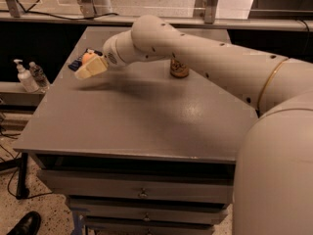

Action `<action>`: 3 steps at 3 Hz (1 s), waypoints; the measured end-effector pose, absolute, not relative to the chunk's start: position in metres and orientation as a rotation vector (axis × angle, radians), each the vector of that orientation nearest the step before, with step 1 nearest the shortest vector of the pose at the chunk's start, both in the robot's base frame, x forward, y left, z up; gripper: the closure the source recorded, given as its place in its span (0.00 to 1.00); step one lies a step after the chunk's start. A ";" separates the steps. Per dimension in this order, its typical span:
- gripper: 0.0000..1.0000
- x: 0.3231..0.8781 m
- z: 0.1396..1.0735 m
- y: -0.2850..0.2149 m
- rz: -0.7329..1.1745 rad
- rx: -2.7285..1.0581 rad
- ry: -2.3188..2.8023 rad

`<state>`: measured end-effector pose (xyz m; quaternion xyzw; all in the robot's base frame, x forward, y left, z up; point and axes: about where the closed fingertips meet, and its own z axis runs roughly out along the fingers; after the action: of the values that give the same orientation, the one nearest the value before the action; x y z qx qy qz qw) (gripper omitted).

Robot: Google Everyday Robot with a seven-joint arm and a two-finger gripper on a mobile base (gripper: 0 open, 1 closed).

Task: Move orange near rxbar blueberry

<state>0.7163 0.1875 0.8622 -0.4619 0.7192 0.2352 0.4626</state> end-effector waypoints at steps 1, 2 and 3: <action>0.00 0.700 0.878 0.170 0.619 -1.131 1.729; 0.00 0.667 0.897 0.140 0.670 -1.153 1.672; 0.00 0.635 0.914 0.097 0.724 -1.158 1.620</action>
Offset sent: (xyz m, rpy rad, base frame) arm -0.0928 -0.0999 0.0627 0.1298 -0.0569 0.1356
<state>0.6353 0.0967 0.9145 -0.4765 0.6669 0.2981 0.4892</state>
